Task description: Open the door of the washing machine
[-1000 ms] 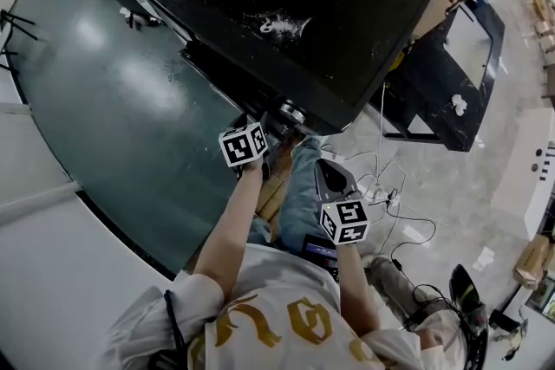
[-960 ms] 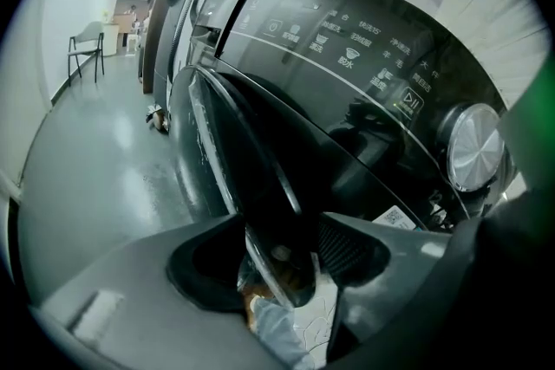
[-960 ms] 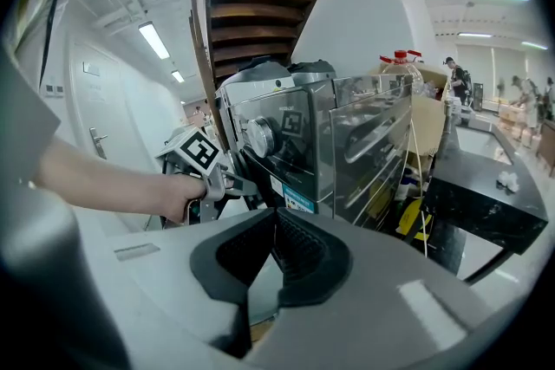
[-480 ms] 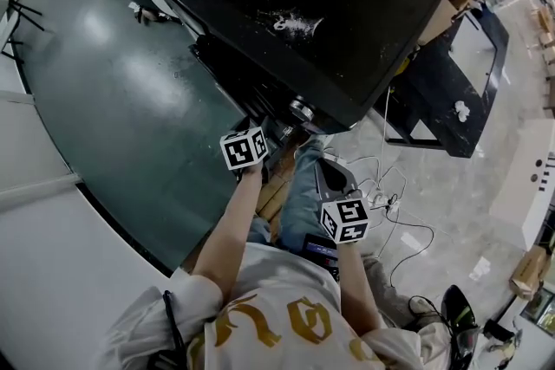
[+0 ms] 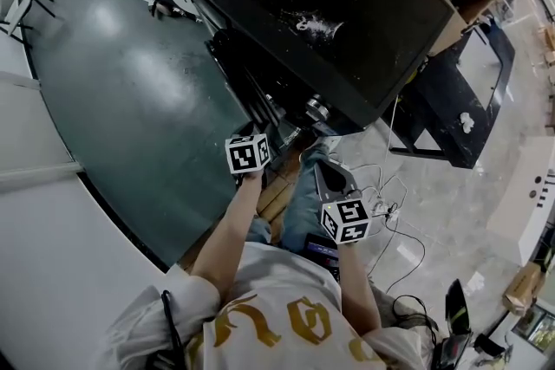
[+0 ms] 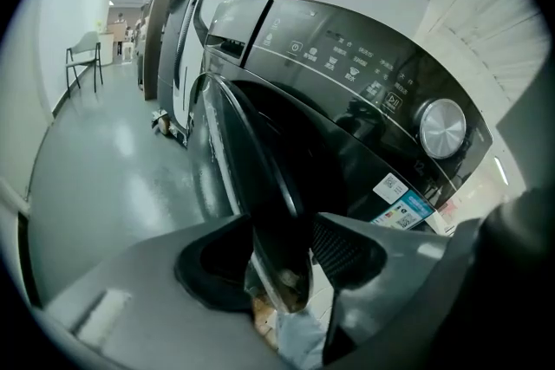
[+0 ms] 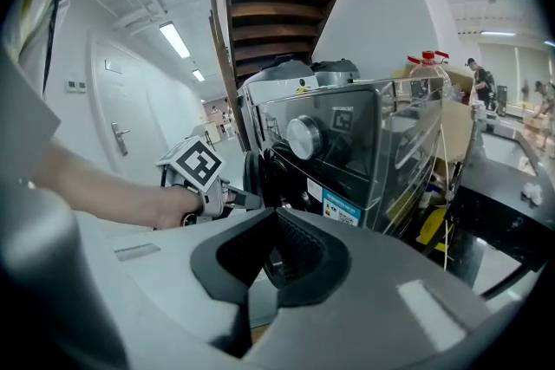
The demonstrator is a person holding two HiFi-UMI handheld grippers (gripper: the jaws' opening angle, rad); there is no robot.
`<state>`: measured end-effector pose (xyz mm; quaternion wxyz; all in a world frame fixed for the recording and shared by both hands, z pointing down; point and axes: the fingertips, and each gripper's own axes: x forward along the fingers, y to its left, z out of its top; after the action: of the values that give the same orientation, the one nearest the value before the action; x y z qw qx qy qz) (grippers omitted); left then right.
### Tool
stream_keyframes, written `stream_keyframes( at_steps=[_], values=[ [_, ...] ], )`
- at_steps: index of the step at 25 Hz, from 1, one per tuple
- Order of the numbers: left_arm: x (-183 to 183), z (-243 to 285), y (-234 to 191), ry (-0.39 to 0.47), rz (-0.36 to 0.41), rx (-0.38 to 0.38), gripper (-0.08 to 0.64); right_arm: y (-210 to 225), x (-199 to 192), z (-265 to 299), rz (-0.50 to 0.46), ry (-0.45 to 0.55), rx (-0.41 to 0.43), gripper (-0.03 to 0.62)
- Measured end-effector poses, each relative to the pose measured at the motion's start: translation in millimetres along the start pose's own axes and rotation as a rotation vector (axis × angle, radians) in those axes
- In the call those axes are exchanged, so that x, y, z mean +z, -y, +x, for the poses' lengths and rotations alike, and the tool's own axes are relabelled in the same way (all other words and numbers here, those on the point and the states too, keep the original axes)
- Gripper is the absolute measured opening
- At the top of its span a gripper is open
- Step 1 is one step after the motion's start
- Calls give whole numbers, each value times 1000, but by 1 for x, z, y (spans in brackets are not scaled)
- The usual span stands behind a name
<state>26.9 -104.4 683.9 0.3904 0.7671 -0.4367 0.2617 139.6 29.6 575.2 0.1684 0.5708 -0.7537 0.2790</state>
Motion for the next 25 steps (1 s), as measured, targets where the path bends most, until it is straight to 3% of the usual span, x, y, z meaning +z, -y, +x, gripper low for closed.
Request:
stream_keyframes(
  at_steps=[25],
  values=[
    [-32,-57,-82,-7,55,57,164,-52,12,32,-68,17,94,11]
  ],
)
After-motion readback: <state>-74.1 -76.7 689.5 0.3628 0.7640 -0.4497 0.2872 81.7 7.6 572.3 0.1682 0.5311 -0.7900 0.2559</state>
